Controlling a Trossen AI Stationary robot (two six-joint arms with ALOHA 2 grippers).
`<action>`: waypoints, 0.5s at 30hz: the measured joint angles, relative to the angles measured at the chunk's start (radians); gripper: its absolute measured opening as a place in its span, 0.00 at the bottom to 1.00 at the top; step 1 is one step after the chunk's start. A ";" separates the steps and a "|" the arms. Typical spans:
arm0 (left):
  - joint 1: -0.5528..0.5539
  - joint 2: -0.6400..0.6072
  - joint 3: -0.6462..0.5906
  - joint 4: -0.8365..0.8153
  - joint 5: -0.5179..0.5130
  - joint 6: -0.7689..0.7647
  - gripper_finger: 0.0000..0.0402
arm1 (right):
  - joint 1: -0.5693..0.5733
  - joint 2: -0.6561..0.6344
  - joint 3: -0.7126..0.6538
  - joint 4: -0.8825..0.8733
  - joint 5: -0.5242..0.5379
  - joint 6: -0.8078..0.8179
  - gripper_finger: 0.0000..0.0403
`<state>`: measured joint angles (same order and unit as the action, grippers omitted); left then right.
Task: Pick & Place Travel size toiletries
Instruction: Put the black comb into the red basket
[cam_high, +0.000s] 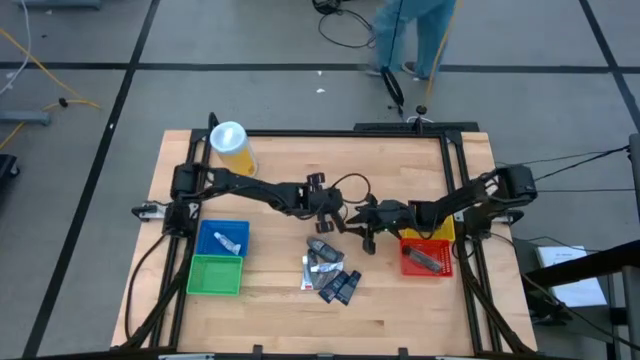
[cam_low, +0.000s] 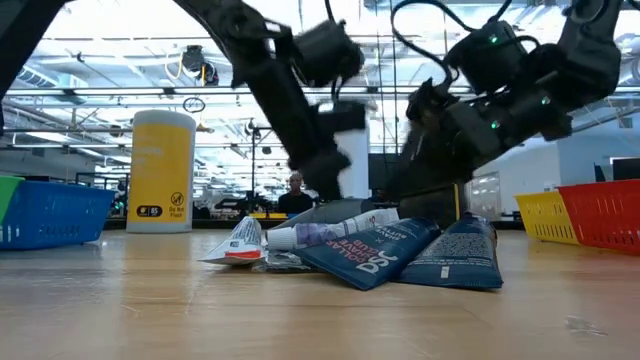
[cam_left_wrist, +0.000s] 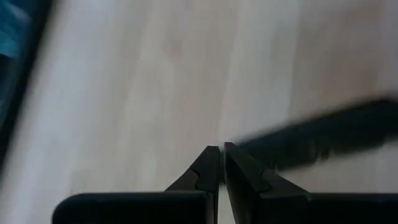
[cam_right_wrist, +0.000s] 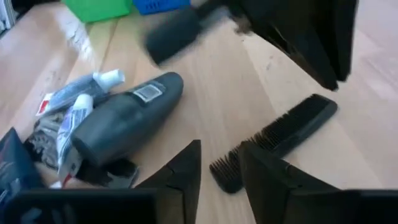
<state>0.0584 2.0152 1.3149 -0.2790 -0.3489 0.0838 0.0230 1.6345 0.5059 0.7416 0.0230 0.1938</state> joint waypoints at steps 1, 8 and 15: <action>0.012 0.011 -0.001 -0.017 0.010 -0.003 0.06 | 0.000 0.020 0.005 0.005 -0.001 -0.003 0.27; 0.113 0.022 -0.026 -0.071 0.102 -0.057 0.06 | -0.010 0.142 0.025 0.036 0.003 -0.057 0.28; 0.132 -0.008 -0.081 -0.080 0.240 -0.067 0.06 | -0.030 0.089 0.027 -0.100 0.029 -0.076 0.26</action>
<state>0.1902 2.0076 1.2337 -0.3587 -0.1089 0.0171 -0.0067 1.7235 0.5332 0.6414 0.0520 0.1175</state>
